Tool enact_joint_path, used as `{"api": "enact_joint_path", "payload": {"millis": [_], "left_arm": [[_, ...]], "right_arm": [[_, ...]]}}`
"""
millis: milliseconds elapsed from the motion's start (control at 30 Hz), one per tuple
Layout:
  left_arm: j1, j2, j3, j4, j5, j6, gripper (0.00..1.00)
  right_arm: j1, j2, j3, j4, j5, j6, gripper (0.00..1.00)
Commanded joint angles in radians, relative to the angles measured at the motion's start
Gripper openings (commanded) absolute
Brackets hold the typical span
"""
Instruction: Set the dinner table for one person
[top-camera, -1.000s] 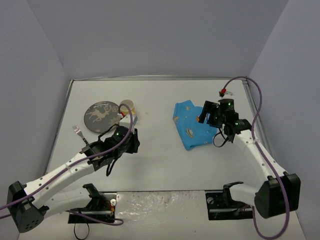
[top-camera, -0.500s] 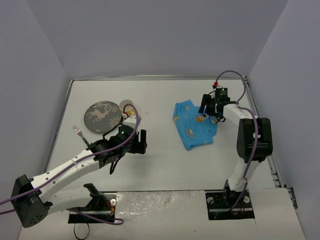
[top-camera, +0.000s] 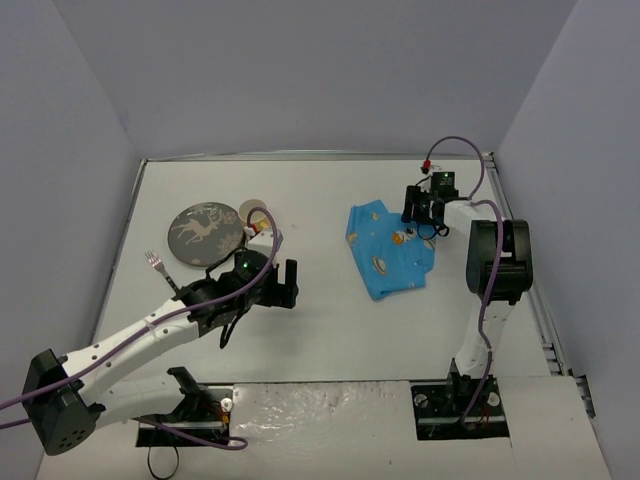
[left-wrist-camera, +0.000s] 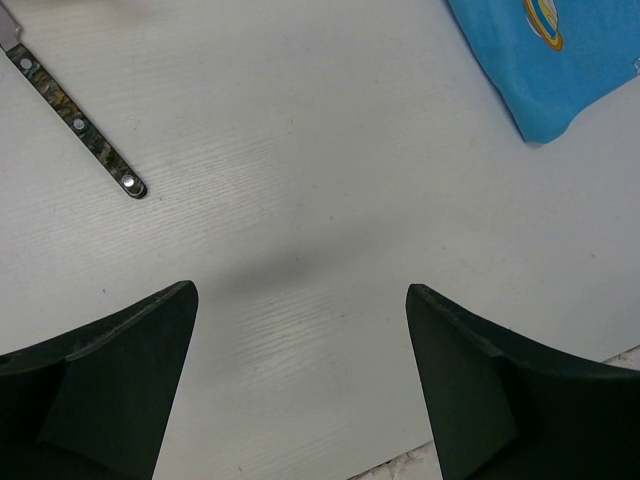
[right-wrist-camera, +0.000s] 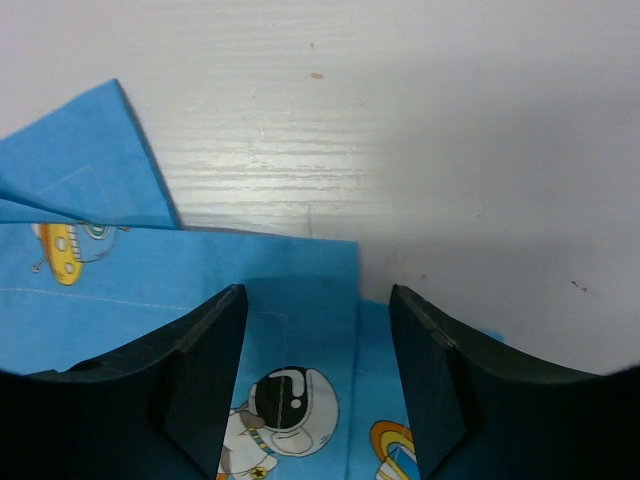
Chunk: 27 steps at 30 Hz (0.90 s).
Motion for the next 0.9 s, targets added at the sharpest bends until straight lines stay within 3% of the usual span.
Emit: {"api": "enact_joint_path", "payload": {"millis": [0,200,500,633,867], "left_arm": [[0.004,-0.001,-0.012,0.054,0.002,-0.001,0.82],[0.006,0.004,-0.014,0.054,0.003,-0.003,0.82],[0.006,-0.013,-0.009,0.037,-0.008,-0.002,0.82],[0.006,-0.016,-0.003,0.026,-0.008,-0.002,0.82],[0.008,-0.055,0.067,-0.056,-0.069,0.014,0.82]], "right_arm": [[-0.005,0.026,0.045,0.038,-0.041,-0.048,0.53],[-0.006,0.063,0.040,0.032,-0.074,-0.055,0.47],[-0.004,0.041,0.019,0.020,-0.070,-0.053,0.00],[0.003,-0.024,0.035,0.018,-0.034,-0.057,0.00],[0.047,-0.292,0.117,-0.051,0.027,-0.076,0.00]]}}
